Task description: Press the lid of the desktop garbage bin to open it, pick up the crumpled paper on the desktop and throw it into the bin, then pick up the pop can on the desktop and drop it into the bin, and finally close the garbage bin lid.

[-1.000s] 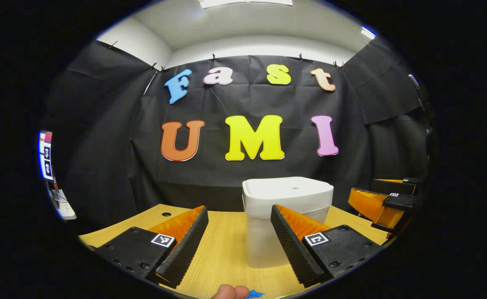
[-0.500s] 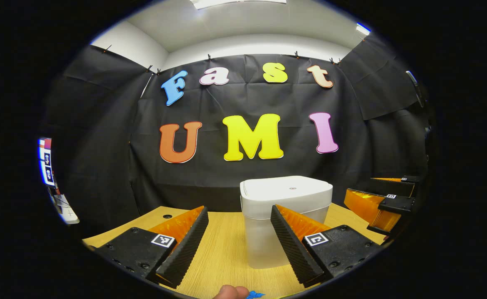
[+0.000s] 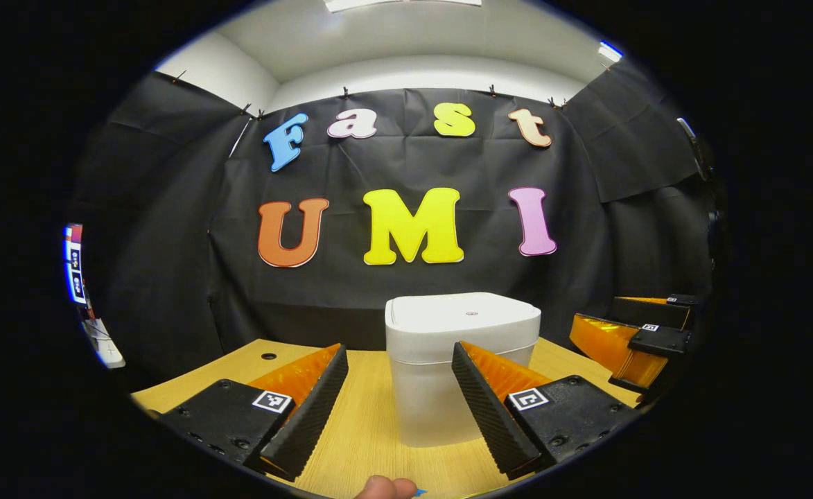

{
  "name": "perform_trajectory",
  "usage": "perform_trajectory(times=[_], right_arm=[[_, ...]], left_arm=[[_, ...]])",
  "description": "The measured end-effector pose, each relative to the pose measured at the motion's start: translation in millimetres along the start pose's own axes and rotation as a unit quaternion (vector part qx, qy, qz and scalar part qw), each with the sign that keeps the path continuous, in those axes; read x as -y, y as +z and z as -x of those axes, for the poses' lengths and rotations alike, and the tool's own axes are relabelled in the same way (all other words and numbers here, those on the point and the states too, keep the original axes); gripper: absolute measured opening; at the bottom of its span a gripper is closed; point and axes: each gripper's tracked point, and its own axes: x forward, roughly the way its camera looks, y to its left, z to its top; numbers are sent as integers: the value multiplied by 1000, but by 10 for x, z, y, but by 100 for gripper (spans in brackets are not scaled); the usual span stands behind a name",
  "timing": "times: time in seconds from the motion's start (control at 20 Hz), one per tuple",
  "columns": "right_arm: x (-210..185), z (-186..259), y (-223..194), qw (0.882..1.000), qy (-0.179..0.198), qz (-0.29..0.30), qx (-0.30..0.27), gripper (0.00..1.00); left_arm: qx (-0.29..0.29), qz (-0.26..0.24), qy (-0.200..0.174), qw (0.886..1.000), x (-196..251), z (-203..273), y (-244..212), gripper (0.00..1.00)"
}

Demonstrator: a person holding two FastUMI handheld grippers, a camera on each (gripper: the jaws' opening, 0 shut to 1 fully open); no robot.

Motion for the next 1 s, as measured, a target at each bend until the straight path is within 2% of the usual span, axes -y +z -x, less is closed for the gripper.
perform_trajectory(times=[0.25,0.45,0.6,0.65,1.0], right_arm=[[-34,-20,4,1000,8,7,-3,98],[-87,-74,27,1000,20,2,-10,96],[-196,-100,129,999,42,0,-2,96],[-187,-125,159,999,43,2,0,94],[-294,-469,346,998,65,17,-13,98]], left_arm=[[-3,-5,-4,1000,47,16,3,98],[-3,-10,-5,1000,45,24,-1,98],[-6,-9,-5,1000,59,26,-29,98],[-6,-9,-5,1000,60,32,-39,98],[-11,-7,1,1000,45,89,-74,98]])
